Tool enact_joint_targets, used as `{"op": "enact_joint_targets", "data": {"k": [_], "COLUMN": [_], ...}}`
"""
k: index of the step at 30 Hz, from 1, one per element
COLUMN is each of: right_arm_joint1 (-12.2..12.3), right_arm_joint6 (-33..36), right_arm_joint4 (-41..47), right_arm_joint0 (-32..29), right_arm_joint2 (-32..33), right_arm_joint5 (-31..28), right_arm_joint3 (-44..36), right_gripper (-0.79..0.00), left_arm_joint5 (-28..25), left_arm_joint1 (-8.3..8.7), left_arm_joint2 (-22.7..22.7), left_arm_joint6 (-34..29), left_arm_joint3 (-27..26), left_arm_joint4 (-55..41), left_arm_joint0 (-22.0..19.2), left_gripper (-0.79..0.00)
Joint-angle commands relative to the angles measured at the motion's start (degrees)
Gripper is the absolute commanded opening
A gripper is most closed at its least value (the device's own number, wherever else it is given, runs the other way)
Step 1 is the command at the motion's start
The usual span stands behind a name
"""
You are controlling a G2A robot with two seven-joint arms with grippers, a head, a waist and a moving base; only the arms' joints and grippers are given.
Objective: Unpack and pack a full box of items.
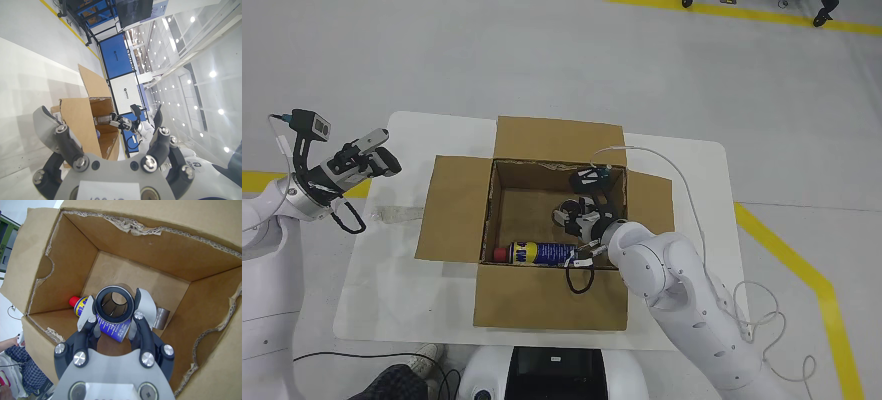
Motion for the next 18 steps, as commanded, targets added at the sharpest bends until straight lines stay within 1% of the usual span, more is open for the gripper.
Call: {"op": "enact_joint_targets", "data": {"k": [1, 4, 10, 18], "right_arm_joint1": [0.0, -0.03, 0.41, 1.88], "right_arm_joint6": [-0.93, -2.28, -1.7, 0.78], "right_arm_joint4": [0.19, 3.08, 6.64, 6.63], "right_arm_joint0": [-0.44, -1.14, -2.55, -6.59], "right_arm_joint2": [0.01, 0.83, 4.37, 11.01], "right_arm_joint5": [-0.47, -2.17, -4.01, -7.68], "right_arm_joint3": [0.17, 0.17, -2.49, -8.4], "right_gripper": [-0.785, -0.785, -0.785, -0.785], "left_arm_joint5": [0.0, 0.0, 0.0, 0.0], "left_arm_joint1": [0.0, 0.0, 0.0, 0.0], "left_arm_joint2": [0.0, 0.0, 0.0, 0.0], "left_arm_joint6": [0.0, 0.0, 0.0, 0.0], "left_arm_joint3": [0.0, 0.0, 0.0, 0.0], "left_arm_joint4": [0.0, 0.0, 0.0, 0.0], "left_arm_joint0": [0.0, 0.0, 0.0, 0.0], "left_gripper": [0.0, 0.0, 0.0, 0.0]}}
